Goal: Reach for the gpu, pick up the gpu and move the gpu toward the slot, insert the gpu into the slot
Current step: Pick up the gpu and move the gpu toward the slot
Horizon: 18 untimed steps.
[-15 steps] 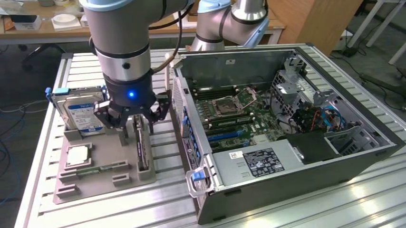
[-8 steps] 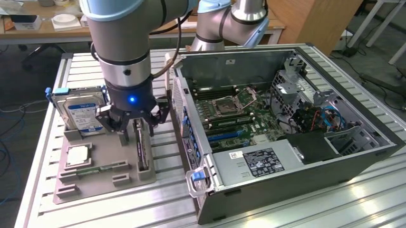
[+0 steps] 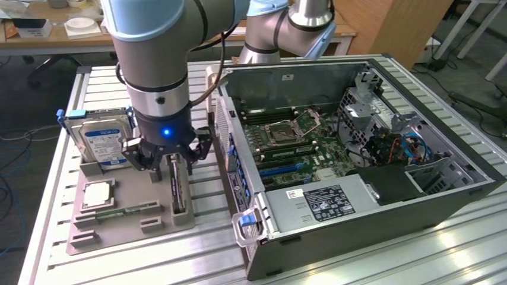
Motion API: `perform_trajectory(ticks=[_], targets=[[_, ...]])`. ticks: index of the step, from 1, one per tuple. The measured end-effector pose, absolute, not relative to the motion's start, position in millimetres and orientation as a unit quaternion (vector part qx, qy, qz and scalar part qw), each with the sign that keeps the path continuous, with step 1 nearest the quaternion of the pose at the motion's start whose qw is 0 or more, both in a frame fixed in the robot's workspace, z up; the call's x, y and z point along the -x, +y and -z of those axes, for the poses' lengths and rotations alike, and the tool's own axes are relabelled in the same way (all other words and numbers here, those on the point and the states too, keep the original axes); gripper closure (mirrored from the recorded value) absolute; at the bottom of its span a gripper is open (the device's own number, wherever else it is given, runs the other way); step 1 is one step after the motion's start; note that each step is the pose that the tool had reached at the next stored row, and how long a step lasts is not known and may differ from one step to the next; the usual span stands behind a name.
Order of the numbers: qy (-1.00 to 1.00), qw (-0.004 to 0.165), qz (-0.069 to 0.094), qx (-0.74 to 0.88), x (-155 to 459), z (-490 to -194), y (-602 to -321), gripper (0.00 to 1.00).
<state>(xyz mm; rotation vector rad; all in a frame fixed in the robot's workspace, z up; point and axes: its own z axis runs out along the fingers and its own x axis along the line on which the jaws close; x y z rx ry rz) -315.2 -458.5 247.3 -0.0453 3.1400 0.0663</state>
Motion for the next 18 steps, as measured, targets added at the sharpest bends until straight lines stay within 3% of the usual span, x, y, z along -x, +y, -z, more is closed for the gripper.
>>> perform_trajectory(ticks=[9,14,18], targets=[[1.0,0.0,-0.019,0.015,317,-235,-448,0.41],[1.0,0.0,-0.008,0.015,317,-231,-446,0.41],[1.0,0.0,-0.007,0.015,317,-231,-446,0.41]])
